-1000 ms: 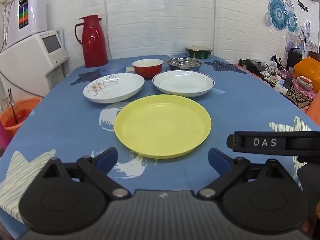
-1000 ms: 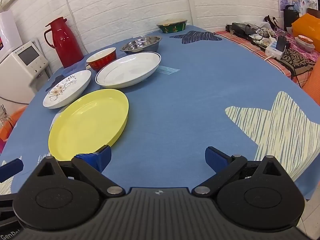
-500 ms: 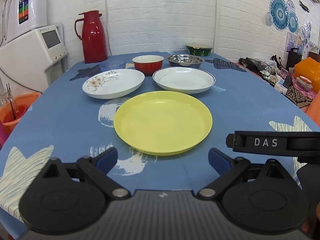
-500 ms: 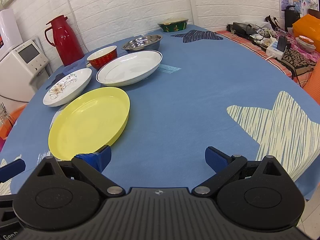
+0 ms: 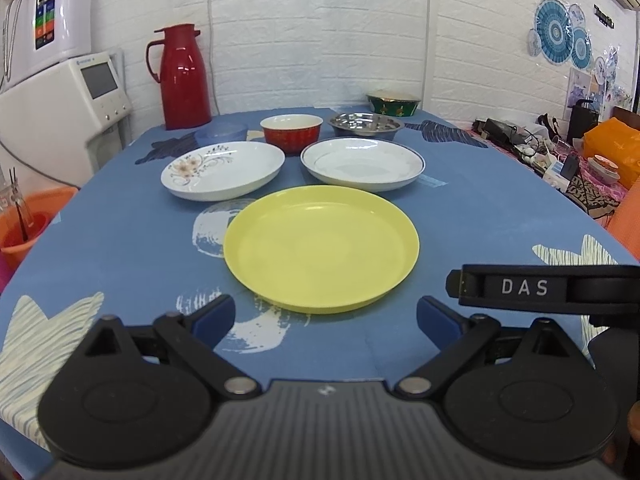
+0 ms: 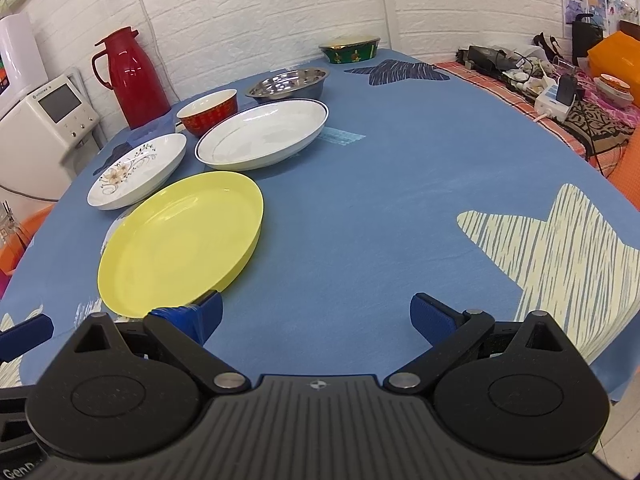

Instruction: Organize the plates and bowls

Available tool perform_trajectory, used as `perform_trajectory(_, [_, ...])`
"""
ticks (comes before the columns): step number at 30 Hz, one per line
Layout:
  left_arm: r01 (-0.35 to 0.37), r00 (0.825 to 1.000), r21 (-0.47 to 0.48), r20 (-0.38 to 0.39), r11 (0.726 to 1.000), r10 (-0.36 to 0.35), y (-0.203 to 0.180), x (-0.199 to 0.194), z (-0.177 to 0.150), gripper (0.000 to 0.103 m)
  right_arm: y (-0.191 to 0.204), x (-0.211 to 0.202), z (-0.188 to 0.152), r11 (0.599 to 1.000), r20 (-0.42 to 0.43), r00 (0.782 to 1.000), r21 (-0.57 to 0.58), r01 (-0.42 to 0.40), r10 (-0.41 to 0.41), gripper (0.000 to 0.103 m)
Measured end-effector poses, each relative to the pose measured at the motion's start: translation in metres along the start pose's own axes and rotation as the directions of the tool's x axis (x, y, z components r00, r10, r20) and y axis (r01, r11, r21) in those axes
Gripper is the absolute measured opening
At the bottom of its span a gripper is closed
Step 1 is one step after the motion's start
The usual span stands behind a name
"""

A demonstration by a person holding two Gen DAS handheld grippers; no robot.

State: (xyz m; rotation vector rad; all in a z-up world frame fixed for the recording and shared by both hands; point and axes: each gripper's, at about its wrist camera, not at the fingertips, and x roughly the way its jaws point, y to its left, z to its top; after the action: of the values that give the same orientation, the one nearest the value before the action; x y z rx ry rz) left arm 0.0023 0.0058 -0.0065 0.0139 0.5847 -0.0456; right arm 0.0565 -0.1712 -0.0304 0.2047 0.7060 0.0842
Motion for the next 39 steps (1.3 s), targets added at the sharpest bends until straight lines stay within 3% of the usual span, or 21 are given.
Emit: perform_trajectory(39, [0.011, 1.0, -0.011, -0.003, 1.0, -0.011, 0.0058, -0.0008, 0.0092, 0.098, 0.0089, -0.0016, 0.0043, 1.0, 0.005, 1.0, -0.016, -0.003, 0.003, 0.088])
